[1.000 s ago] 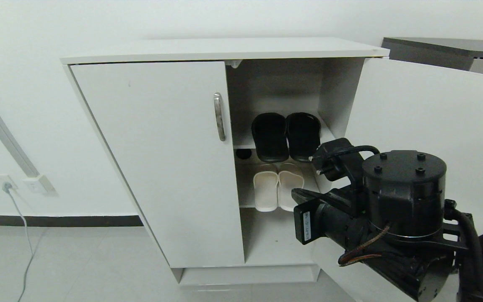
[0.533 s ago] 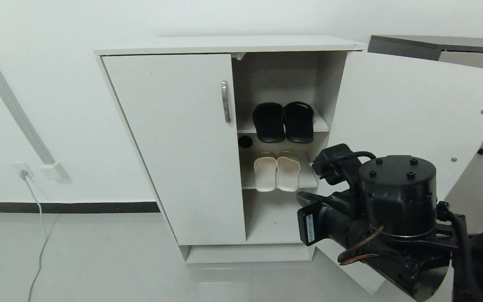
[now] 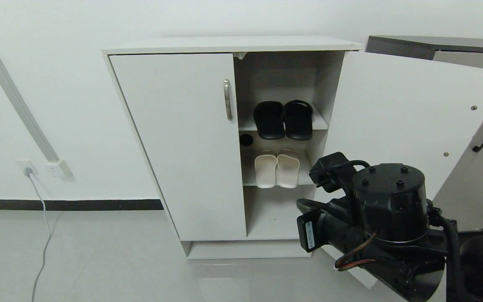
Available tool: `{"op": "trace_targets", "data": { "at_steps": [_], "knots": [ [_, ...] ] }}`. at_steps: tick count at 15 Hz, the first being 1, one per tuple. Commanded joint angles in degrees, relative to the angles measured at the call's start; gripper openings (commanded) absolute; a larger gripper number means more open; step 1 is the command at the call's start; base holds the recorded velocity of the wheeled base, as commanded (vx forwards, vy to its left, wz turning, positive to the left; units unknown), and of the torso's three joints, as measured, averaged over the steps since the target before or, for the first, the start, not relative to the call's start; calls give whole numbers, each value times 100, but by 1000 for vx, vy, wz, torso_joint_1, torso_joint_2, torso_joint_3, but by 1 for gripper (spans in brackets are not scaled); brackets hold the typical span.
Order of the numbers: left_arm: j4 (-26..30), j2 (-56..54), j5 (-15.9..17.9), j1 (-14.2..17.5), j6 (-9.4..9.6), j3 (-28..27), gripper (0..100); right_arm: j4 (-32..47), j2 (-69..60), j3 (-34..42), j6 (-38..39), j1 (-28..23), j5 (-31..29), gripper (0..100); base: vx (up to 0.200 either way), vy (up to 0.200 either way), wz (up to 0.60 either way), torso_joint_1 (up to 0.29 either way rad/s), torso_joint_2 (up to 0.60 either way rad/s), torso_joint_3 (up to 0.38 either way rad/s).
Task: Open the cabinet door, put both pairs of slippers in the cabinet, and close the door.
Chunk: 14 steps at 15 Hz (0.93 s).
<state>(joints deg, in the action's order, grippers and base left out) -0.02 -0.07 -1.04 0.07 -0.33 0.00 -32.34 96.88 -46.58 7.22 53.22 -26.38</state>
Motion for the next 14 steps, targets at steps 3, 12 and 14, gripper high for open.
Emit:
{"op": "trace_targets", "data": {
  "at_steps": [3, 12, 14],
  "knots": [
    [-6, 7, -2, 1, -2, 0, 0, 0, 200, -9, 8, 4, -25, 0, 0, 0, 0, 0, 0, 0],
    [-6, 7, -2, 1, -2, 0, 0, -35, 270, 79, -1, 4, -34, 0, 0, 0, 0, 11, -201, -213],
    [2, 7, -2, 1, -2, 0, 0, -35, 279, 88, -1, -5, -34, 0, 0, 0, 0, 59, -500, -364]
  ]
}}
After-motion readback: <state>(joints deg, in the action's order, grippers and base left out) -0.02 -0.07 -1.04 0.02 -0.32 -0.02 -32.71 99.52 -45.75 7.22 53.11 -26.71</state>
